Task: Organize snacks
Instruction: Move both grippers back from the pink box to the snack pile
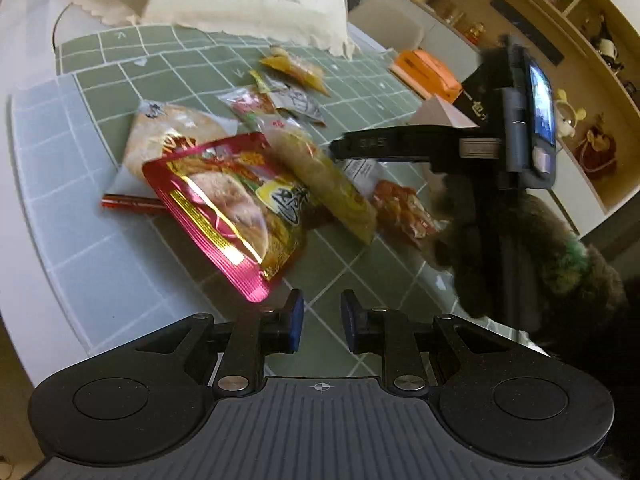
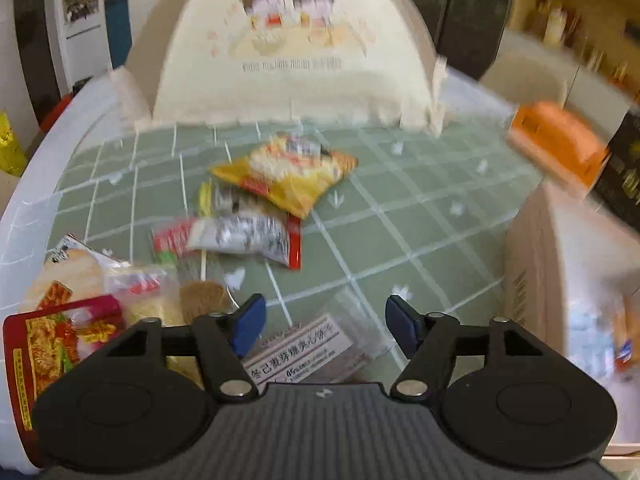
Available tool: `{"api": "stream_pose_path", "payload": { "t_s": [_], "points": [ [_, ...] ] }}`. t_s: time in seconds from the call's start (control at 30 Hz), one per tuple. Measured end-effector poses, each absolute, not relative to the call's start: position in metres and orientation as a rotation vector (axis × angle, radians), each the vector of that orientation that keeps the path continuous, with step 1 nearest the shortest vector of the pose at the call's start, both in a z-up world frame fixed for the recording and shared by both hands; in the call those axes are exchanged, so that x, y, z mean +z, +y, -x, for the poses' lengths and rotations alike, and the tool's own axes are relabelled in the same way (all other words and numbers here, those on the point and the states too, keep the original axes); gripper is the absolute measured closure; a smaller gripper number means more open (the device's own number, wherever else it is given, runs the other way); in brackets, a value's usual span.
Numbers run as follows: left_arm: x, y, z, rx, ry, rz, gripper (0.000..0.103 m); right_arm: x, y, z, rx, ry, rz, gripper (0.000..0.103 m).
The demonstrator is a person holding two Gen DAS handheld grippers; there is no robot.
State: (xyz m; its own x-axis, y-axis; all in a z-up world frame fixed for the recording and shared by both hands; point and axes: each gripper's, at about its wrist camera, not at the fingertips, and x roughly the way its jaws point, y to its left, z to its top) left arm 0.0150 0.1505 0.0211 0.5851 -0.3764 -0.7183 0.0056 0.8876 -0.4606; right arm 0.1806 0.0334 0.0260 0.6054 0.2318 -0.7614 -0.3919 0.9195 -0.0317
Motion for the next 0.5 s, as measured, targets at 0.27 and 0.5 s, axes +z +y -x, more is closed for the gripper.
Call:
{"api": "stream_pose_path", "payload": {
  "t_s": [0.27, 0.5],
  "points": [
    [0.025, 0.158, -0.036, -0.189, 0.899, 0.450, 0.079, 0.035, -0.011, -0.113, 0.555, 0.877, 0.160, 0.072],
    [0.056, 0.142, -0.044, -0.157, 0.800, 0.377, 0.079, 0.032, -0.047, -0.059, 0.562, 0.906, 0.180, 0.071]
  ]
}}
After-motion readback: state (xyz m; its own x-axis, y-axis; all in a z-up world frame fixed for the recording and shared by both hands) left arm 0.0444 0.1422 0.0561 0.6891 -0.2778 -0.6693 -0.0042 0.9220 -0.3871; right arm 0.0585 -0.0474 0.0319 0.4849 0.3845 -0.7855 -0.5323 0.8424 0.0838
